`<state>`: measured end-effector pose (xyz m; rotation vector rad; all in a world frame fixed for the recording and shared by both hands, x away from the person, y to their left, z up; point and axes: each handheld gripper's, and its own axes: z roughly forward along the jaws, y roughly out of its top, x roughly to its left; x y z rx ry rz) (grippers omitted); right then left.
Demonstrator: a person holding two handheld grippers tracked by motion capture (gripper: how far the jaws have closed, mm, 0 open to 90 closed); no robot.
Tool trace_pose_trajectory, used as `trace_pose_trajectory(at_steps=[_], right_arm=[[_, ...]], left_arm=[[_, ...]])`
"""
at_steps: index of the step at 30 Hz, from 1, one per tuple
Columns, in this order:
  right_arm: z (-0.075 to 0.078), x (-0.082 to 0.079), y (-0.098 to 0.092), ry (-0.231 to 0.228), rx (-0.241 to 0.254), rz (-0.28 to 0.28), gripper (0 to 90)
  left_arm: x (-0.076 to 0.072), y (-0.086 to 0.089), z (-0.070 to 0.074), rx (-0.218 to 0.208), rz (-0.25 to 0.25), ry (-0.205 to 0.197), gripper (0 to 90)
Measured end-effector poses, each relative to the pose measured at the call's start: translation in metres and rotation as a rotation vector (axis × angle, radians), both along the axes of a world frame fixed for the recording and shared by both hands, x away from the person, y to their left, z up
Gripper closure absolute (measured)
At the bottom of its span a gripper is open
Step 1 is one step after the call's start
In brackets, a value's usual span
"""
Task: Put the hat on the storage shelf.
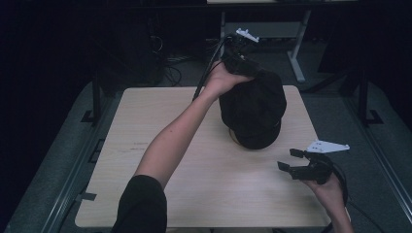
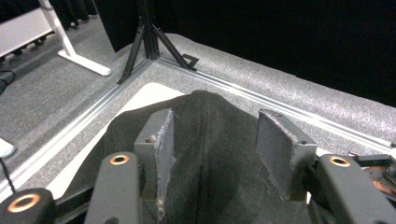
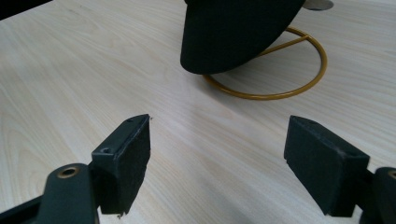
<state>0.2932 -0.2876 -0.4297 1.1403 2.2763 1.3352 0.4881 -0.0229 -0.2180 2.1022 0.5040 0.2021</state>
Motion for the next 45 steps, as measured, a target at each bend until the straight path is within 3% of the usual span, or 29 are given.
trace_pose_trajectory(at_steps=[7,10,21,32,37,45], right_arm=[[-0.001,0.000,0.003,0.001,-0.011,-0.006,21.9],[0.000,-0.001,0.005,-0.004,-0.013,-0.010,21.8],[0.001,-0.002,0.007,-0.008,-0.025,-0.023,21.4],[0.001,-0.001,0.007,-0.015,-0.024,-0.038,20.9],[0.002,0.000,0.009,-0.019,-0.025,-0.046,20.6],[0.001,0.000,0.010,-0.016,-0.026,-0.047,20.3]], left_arm=[[-0.014,0.012,0.002,-0.011,-0.005,-0.016,40.8],[-0.018,0.019,0.000,-0.043,-0.002,-0.010,40.7],[-0.027,0.034,0.004,-0.044,-0.005,-0.019,40.6],[-0.034,0.058,-0.006,-0.067,0.012,0.008,37.7],[-0.037,0.065,-0.011,-0.047,0.016,0.003,37.5],[-0.042,0.087,-0.023,-0.055,0.034,0.018,35.6]])
